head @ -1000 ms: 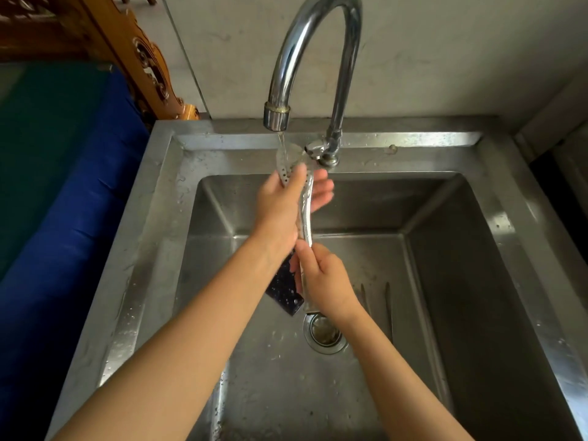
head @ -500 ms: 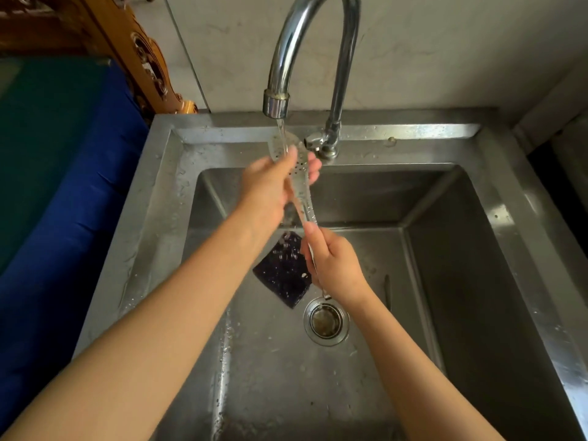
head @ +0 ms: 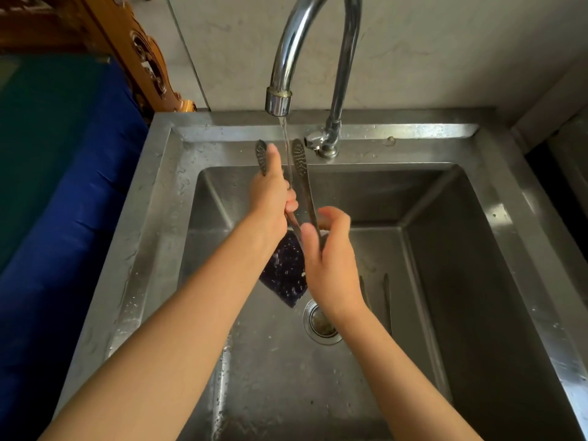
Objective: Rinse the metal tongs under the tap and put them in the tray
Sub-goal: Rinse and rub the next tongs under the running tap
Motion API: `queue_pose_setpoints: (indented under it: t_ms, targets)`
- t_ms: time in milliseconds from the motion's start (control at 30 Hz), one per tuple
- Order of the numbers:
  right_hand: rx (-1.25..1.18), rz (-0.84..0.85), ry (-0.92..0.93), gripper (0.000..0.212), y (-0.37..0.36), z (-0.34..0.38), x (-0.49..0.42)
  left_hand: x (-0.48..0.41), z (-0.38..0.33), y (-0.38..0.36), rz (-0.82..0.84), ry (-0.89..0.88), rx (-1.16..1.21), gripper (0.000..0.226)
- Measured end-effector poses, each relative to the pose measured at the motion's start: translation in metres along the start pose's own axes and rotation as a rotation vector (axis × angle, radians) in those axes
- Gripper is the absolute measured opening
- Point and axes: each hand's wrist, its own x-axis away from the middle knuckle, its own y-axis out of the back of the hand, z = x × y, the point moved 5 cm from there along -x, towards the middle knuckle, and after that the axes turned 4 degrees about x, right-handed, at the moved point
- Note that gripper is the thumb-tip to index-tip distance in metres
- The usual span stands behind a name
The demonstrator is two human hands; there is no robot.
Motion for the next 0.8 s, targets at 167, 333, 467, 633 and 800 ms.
queue_pose_setpoints:
  t_ms: [167, 333, 467, 633, 800]
  targets:
    - [-0.429, 0.068, -0.279, 0.028, 0.003, -0.005, -0.027, 0.001, 0.023, 0.008, 0.086, 0.094, 0.023, 0.058]
    - [-0.132, 0.007, -0.131, 0.017, 0.002, -0.009, -0.027, 0.0, 0.01, 0.029, -0.111, -0.177, -0.417, 0.042]
    - [0.079, -0.078, -0.02, 0.018, -0.008, -0.015, -0.012, 0.013, -0.019, 0.018, -0.054, -0.574, -0.505, 0.038]
    - [0.169, -0.126, 0.088, 0.019, -0.009, -0.011, -0.003, 0.013, -0.015, 0.004, 0.118, -0.374, -0.324, 0.021]
    - [0.237, -0.139, 0.112, 0.021, -0.003, -0.012, 0.0, 0.012, -0.012, 0.007, -0.052, -0.444, -0.382, 0.034]
